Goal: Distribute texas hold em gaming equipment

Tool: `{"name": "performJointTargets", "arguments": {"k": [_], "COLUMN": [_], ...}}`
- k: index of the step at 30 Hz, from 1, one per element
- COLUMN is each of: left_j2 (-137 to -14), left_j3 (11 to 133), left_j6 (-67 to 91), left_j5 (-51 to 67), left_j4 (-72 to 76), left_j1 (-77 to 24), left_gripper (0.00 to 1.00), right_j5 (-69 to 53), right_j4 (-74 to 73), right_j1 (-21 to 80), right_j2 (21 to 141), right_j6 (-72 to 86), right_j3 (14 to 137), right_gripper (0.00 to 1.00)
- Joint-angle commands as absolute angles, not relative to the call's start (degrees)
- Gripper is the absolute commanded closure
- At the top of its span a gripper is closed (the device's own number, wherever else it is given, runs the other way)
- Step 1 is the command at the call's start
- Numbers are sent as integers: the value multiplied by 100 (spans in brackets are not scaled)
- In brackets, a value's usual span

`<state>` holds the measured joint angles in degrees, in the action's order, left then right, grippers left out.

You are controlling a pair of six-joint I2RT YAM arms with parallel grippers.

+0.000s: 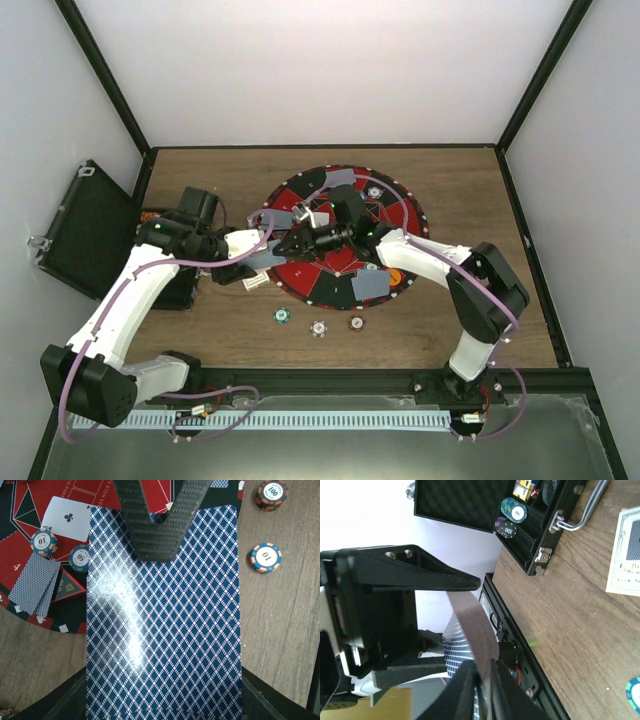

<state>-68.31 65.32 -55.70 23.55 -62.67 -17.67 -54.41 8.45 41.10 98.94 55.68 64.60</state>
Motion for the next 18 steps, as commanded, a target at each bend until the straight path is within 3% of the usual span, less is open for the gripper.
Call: {"name": "performJointTargets", "arguments": {"k": [1, 4, 12, 15, 18], "left_j2": [-6785, -6776, -6783, -6796, -6809], "left_j3": [6635, 6623, 6568, 6570, 6557], "left_j6": [-5650, -5644, -5651, -5648, -5634], "left_j5": [2501, 2484, 2400, 2391, 2384], "left_j4": [-6238, -6225, -6198, -6196, -6171], "left_j1": [-1789, -1793, -1788, -1793, -1793], "left_gripper": [96, 95, 95, 95, 95], "right_j5": [-5362, -5344, -5244, -4768, -3165], "right_j4": [703, 556, -597, -1707, -2798], "right_j1": [4015, 3919, 3306, 3009, 2962], "right_j2": [9546, 9413, 9048, 9090, 9311], "right_j6": [5578, 5485, 4589, 3709, 2742], "right_j3": [6406, 6325, 6503, 7100, 7744], "right_gripper": [92, 99, 99, 99, 99]}}
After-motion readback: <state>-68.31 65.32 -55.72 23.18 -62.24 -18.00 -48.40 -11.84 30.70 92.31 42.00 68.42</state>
